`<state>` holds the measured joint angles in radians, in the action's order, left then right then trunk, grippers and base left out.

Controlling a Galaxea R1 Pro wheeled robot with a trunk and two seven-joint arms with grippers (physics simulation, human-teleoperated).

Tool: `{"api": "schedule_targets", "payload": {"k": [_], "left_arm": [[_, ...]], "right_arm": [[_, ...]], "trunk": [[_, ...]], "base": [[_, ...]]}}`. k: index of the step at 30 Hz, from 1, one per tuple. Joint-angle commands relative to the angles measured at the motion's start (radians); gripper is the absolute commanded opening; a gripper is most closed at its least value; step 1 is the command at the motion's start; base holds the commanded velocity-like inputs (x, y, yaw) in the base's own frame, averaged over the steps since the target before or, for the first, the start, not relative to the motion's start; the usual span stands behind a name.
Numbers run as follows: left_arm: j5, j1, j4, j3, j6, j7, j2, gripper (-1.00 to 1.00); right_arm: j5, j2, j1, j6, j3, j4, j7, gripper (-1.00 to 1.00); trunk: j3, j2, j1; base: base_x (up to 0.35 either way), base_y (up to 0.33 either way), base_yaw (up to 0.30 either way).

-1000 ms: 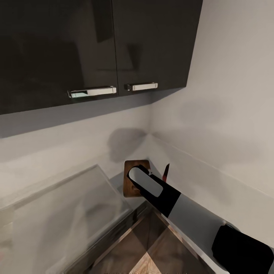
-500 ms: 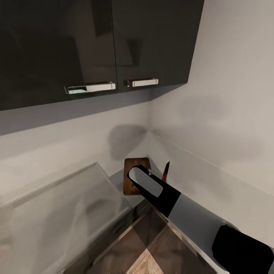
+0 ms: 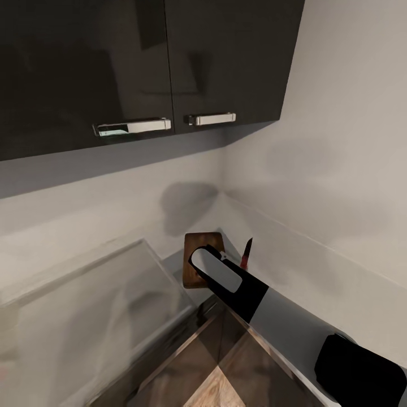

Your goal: In the kitchen, take the Vidalia onion out of the sink, dice it on the chopping board with the paring knife, put the diced onion into the bowl on the countertop, then place both the paring knife and the chopping board into the sink.

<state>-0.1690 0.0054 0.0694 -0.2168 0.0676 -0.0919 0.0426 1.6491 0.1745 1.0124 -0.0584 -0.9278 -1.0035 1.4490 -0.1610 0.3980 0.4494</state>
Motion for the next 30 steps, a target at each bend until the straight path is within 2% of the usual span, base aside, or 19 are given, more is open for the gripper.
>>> {"api": "schedule_targets", "payload": {"k": [1,30], "left_arm": [[-0.010,-0.001,0.003,-0.001,0.005,-0.006,0.000,1.00],[-0.010,-0.001,0.003,-0.001,0.005,-0.006,0.000,1.00]], "right_arm": [[0.003,0.000,0.002,-0.006,-0.002,0.000,0.002,1.00],[0.003,0.000,0.002,-0.006,-0.004,0.000,0.002,1.00]], "trunk": [[-0.002,0.002,0.001],[-0.002,0.002,0.001]], "base": [[0.000,0.000,0.000],[0.005,0.000,0.000]]}}
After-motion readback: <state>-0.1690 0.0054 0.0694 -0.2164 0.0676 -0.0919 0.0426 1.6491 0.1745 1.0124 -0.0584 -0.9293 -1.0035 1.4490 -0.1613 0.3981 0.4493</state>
